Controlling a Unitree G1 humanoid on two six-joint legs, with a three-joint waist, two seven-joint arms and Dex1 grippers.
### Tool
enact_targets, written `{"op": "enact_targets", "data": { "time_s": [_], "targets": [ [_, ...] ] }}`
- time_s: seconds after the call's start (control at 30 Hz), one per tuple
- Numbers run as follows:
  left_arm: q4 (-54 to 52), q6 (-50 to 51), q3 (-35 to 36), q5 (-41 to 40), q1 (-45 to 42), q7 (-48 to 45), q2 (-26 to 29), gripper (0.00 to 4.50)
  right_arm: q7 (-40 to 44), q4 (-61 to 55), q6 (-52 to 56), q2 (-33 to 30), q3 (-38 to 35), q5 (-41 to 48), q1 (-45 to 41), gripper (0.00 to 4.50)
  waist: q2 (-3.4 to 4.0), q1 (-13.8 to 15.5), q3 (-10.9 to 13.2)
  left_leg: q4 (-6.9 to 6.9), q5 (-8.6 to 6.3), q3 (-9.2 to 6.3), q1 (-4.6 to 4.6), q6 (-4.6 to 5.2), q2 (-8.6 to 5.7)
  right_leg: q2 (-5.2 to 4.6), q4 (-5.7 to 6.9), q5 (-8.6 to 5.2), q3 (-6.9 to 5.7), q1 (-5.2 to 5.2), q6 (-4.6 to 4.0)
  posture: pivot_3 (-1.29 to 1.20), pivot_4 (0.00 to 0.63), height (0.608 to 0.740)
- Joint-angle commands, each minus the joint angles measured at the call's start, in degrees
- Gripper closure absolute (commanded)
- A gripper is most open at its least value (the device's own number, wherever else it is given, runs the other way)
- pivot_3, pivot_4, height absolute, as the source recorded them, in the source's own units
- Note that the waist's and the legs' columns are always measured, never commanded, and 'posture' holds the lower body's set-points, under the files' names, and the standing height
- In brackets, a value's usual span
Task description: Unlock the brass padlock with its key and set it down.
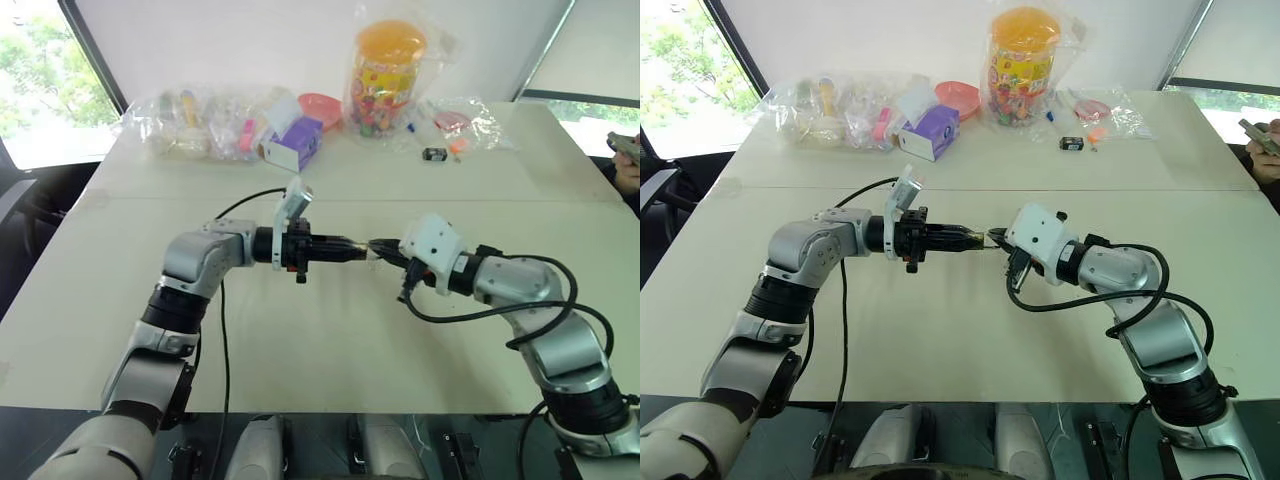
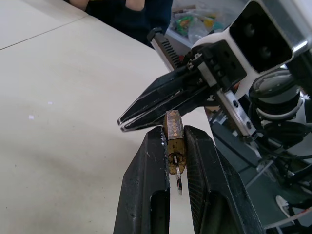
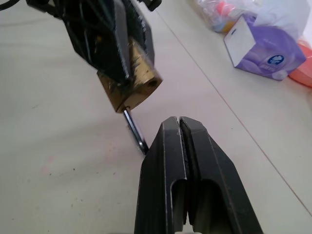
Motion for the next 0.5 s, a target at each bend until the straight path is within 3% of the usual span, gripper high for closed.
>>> {"op": "enact_targets", "data": {
  "time_s": [0.03,0.27,0.5],
  "targets": [
    [-1.2,-0.5,1.8,-1.0,-0.9,0.3,0.0,4.5,0.4,-0.6,-1.8,-0.5,0.3,0.1,0.0,4.47,0.0,0.0,0.0,0.0,0.0,0.0,0.0,0.0,0.0,0.0,0.0,0.0,0.0,0.0,0.0,0.0,0.15,0.735],
    [-0.9,-1.3,1.4,0.0,-0.4,0.7,-0.1,4.5,0.8,-1.6,-2.0,-2.0,-0.2,-0.1,1.1,4.47,0.0,0.1,0.0,0.0,0.0,0.0,0.0,0.0,0.0,-0.01,0.0,0.0,0.0,0.0,0.0,0.0,0.15,0.735],
    [-1.3,-1.9,-0.4,1.3,1.2,0.8,-0.2,4.5,0.2,-3.8,-4.3,-7.8,-3.7,-2.6,9.1,4.47,0.0,0.1,0.0,0.0,0.0,0.0,-0.02,0.01,-0.01,0.0,-0.03,0.0,0.0,0.0,0.0,0.0,0.15,0.735]
  ]
}}
